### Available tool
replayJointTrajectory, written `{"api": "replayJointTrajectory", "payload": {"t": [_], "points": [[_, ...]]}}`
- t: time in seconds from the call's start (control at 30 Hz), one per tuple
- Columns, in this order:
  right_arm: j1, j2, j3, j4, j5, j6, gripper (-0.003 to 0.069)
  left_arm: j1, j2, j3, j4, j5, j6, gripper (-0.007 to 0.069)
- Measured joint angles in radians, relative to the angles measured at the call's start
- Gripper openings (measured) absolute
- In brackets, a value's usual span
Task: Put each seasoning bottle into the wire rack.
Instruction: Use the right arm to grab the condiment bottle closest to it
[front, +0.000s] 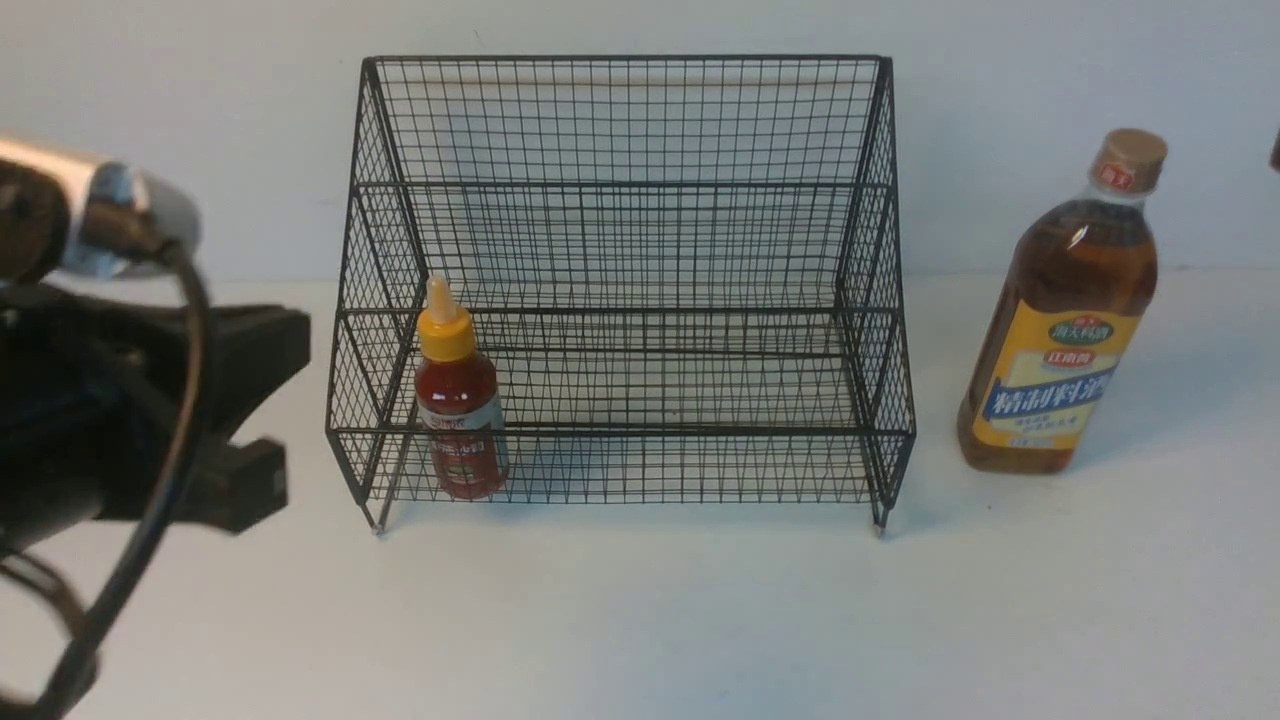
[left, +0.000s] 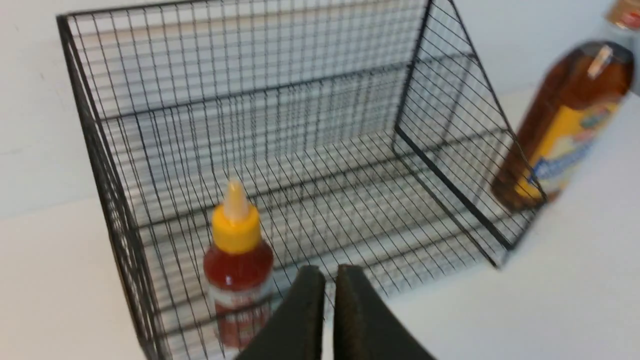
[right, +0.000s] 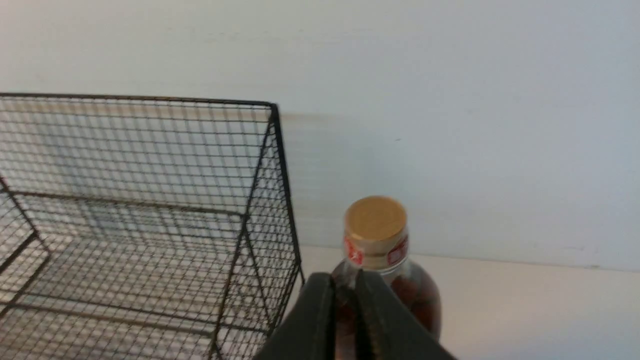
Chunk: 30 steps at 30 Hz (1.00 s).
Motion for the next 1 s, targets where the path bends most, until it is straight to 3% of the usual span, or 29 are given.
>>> {"api": "replayJointTrajectory", "payload": {"t": [0.03,0.17,0.2,0.3,0.37,0.47,0.67,1.0], "points": [[0.0,0.005,-0.001,0.0,0.0,0.0,0.0096,0.0,0.0,0.0,0.001,0.007,0.0,0.0],[0.003,0.104,-0.026,0.046,-0.091,-0.002,0.0294,0.0,-0.128,0.0,0.033,0.12,-0.014,-0.0005],[0.004,0.108,-0.029,0.049,-0.092,-0.004,0.0304,0.0,-0.138,0.0,0.038,0.127,-0.017,-0.0005],[0.029,0.154,-0.053,0.071,-0.113,-0.039,0.0442,0.0,-0.2,0.0,0.084,0.18,-0.05,-0.0005],[0.065,0.177,-0.063,0.077,-0.141,-0.095,0.0545,0.0,-0.259,0.0,0.141,0.221,-0.107,-0.0005],[0.105,0.209,-0.068,0.083,-0.189,-0.14,0.0629,0.0,-0.342,0.0,0.267,0.286,-0.214,-0.0005],[0.122,0.263,-0.068,0.093,-0.252,-0.154,0.0655,0.0,-0.503,0.007,0.475,0.473,-0.417,-0.0005],[0.124,0.288,-0.071,0.116,-0.273,-0.155,0.0652,0.0,-0.735,0.209,0.499,0.492,-0.458,-0.0005]]}}
